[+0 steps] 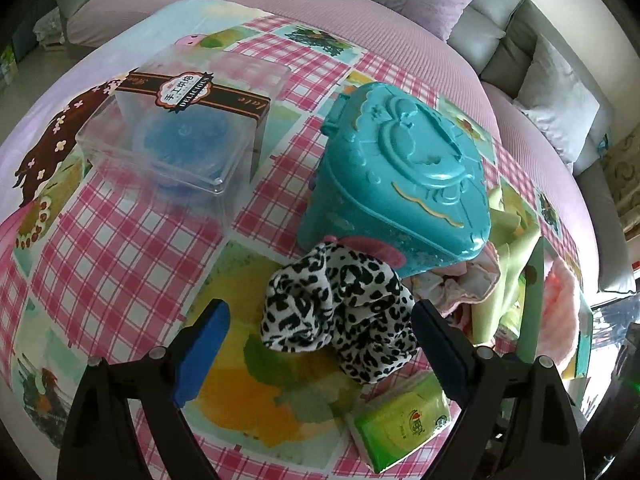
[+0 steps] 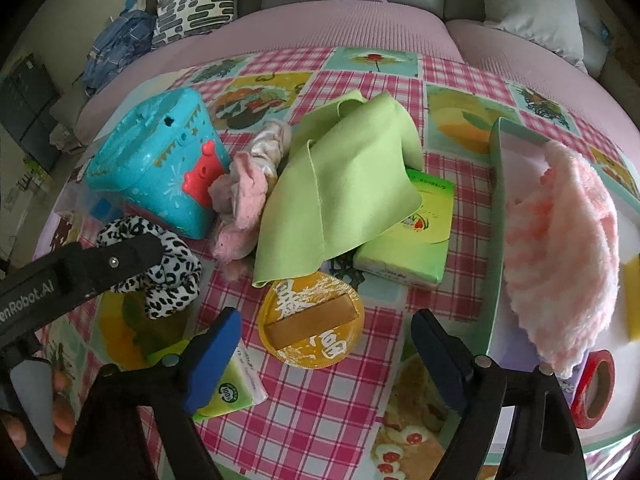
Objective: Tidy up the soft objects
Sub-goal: 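Grasp the leopard-print scrunchie with the left gripper while the right gripper grasps the gold round snack package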
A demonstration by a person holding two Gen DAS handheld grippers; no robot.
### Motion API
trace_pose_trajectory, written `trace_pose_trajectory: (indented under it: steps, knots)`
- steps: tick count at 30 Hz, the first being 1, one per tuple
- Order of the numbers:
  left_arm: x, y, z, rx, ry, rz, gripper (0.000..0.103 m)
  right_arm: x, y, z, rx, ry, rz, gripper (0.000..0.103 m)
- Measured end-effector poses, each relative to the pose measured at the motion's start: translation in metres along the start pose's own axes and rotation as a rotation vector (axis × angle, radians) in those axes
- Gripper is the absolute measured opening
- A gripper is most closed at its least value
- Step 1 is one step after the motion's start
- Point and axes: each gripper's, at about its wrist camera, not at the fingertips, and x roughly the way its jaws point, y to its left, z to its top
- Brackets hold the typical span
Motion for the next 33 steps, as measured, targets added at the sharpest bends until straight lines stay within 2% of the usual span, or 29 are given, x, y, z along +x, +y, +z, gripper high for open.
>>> trace_pose_trajectory:
  steps: [8,14,16,18,20,22,24,33]
  knots:
    - [0.007,0.002,0.001,0.006,0.006,0.001,0.092,0.007,0.002,-0.001,-0.002,0.010,-0.010,0.086]
    - [0.009,-0.001,0.001,0.014,0.004,0.004,0.091,0.009,0.002,-0.003,-0.011,0.008,-0.026,0.075]
    - [0.006,-0.002,0.000,0.013,0.000,-0.005,0.086,0.010,0.002,-0.002,-0.012,0.007,-0.025,0.070]
    - [0.005,-0.003,0.000,0.015,0.003,-0.022,0.073,0.008,0.002,-0.002,-0.012,0.004,-0.026,0.064]
    - [0.006,-0.004,0.000,0.018,0.013,-0.034,0.066,0.007,0.002,-0.002,-0.014,0.002,-0.018,0.061]
    - [0.007,-0.005,0.000,0.021,0.016,-0.035,0.064,0.006,0.003,-0.002,-0.020,0.001,-0.010,0.059]
    - [0.006,-0.006,0.000,0.024,0.012,-0.039,0.055,0.005,0.004,-0.003,-0.025,0.002,-0.007,0.055]
    - [0.002,-0.010,0.002,0.028,-0.002,-0.058,0.034,0.003,0.004,-0.003,-0.025,0.000,0.013,0.054]
